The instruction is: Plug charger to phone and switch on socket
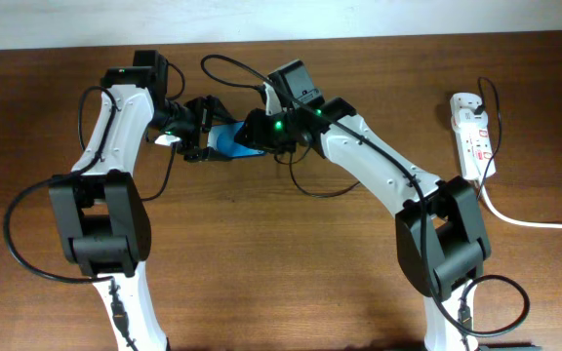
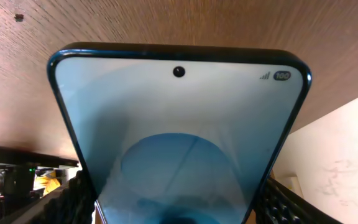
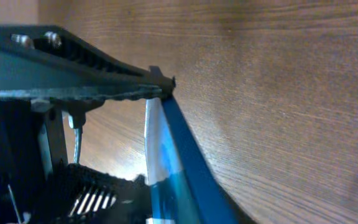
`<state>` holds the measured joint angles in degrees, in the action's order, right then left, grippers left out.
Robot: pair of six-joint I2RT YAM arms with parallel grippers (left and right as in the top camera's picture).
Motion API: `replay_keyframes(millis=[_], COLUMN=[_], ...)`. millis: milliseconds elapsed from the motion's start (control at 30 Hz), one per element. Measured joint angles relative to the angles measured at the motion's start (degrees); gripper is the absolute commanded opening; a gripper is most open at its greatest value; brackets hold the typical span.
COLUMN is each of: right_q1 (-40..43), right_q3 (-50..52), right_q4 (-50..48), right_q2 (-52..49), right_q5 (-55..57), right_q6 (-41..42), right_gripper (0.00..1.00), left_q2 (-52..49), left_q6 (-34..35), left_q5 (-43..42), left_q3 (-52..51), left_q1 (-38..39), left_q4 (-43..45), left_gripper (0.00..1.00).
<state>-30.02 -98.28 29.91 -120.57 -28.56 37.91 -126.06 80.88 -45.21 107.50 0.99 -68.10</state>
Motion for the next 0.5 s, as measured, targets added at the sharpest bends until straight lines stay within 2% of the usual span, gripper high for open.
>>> replay_keyframes(millis=[100,267,300,500], right_q1=[0.0,-0.1,0.0,1.7], right_q3=[-0.1,-0.5,-0.5,-0.5], right_q4=[-0.3,-0.4,-0.4,-0.1], right_q2=[0.0,0.0,0.0,0.1], right_q5=[-0.1,-0.4,-0.4,-2.6], right_q6=[0.8,2.5,2.5,1.0], right_gripper=[0.04,0.04,0.04,0.04], left_q2=[0.0,0.0,0.0,0.0], left_q6=[0.0,0.0,0.0,-1.2], left_q5=[0.0,0.0,0.0,-1.1], left_q3=[0.0,0.0,0.0,0.0], left_q1=[0.0,0.1,0.1,0.1], left_q4=[0.0,0.3,0.3,0.4], left_gripper=[0.00,0.00,0.03,0.45])
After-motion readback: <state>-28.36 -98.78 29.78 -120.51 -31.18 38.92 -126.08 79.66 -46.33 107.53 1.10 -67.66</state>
